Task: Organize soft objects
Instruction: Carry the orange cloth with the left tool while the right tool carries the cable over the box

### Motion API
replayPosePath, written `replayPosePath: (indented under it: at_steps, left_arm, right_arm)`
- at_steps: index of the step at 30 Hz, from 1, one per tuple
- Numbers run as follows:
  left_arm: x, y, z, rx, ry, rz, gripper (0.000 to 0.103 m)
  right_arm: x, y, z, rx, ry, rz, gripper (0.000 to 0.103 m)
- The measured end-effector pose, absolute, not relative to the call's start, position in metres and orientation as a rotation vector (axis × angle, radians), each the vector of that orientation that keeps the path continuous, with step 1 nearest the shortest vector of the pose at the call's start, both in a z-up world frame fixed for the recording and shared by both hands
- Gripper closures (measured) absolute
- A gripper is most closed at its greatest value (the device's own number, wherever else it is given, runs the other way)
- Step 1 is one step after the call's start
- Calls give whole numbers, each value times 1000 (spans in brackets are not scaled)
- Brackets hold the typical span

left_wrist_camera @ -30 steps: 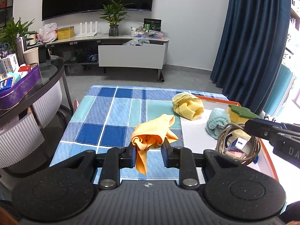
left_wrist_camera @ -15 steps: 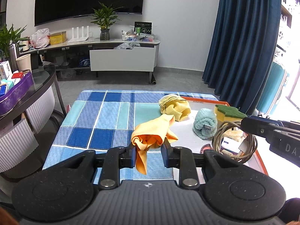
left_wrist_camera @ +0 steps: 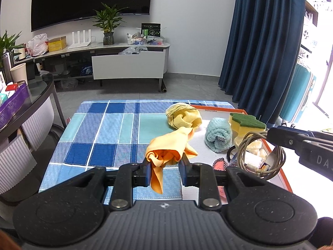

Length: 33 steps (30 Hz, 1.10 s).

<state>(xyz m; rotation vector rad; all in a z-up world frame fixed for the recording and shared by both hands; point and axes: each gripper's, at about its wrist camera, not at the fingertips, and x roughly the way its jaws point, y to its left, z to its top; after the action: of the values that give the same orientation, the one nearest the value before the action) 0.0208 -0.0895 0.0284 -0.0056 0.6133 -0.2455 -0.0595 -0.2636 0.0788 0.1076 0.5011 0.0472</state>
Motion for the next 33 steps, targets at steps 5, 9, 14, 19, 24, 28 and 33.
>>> replayPosePath:
  at_steps: [5,9,14,19,24,28,33]
  left_arm:
    - [22,-92,29,-4,617,-256,76]
    - [23,-97,29,-1,616,-268,76]
    - [22,-104,28,7,620,-293,76]
    - [23,-112,28,12,621,-313,76]
    - [23,-120,28,21,620,-335,76]
    - [24,-127,28,30,622,-351,76]
    - [26,-135,27,38,624,-369,76]
  right_arm:
    - [-62,-269,78,117,500,32,92]
    - [-63,-276,78,123,498,19,92]
    - [-64,-283,77,128,499,0,92]
    - [-67,-291,76,135,500,-22,92]
    - [-69,-301,75,139,498,-43,92]
    - [-71,-307,75,140,496,-59,92]
    - [-72,-315,75,145,495,-80,92]
